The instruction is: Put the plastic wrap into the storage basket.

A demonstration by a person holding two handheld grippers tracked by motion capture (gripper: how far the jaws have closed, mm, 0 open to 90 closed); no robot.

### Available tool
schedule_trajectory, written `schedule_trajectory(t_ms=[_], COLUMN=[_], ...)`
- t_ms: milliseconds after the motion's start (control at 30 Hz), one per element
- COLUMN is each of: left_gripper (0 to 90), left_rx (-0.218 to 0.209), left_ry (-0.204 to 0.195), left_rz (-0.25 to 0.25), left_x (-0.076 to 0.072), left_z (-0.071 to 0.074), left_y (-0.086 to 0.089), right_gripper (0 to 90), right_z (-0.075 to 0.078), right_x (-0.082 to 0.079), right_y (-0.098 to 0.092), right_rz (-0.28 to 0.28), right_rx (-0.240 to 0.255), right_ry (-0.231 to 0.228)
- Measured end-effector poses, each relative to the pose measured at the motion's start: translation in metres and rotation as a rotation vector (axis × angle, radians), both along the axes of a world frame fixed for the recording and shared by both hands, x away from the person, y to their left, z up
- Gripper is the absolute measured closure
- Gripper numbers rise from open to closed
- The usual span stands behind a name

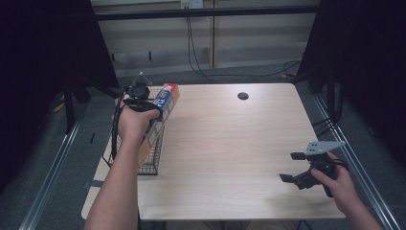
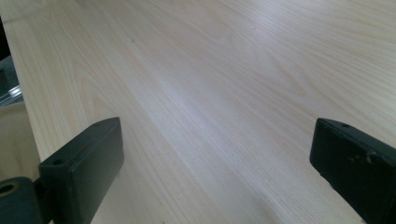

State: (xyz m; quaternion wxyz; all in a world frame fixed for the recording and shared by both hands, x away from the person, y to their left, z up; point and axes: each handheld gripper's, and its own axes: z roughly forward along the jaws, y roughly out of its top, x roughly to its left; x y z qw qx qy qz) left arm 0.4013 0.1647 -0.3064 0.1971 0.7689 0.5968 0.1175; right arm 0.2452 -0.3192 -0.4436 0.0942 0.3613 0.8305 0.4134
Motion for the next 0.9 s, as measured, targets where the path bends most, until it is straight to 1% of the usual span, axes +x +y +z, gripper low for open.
schedule_trajectory(t_ms=[100,267,500,733,767,900], left_gripper=[44.1,44.1,44.0,44.0,44.0,44.0], left_rx=[0.007,0.004,0.011,0.007,0.012,0.011], left_ry=[0.000,0.004,-0.002,0.006,0.005,0.010], left_rz=[0.008,0.022,0.045,0.068,0.067,0.074], left_x=[0.000,0.000,-0.001,-0.001,-0.001,-0.001], left_z=[-0.001,-0.002,-0.005,-0.011,-0.012,-0.015], left_y=[0.002,0.008,0.015,0.020,0.021,0.024], right_gripper=[2.8,2.8,2.8,2.8,2.8,2.8], right_z=[0.000,0.000,0.000,0.001,0.001,0.001], right_x=[0.000,0.000,0.001,0.001,0.001,0.001], right_y=[0.000,0.000,0.001,0.001,0.001,0.001], right_rz=[0.000,0.000,0.002,0.003,0.004,0.009], right_rx=[-0.004,-0.006,-0.005,-0.005,-0.005,-0.004], right_ry=[-0.002,-0.006,-0.003,-0.001,-0.002,-0.003])
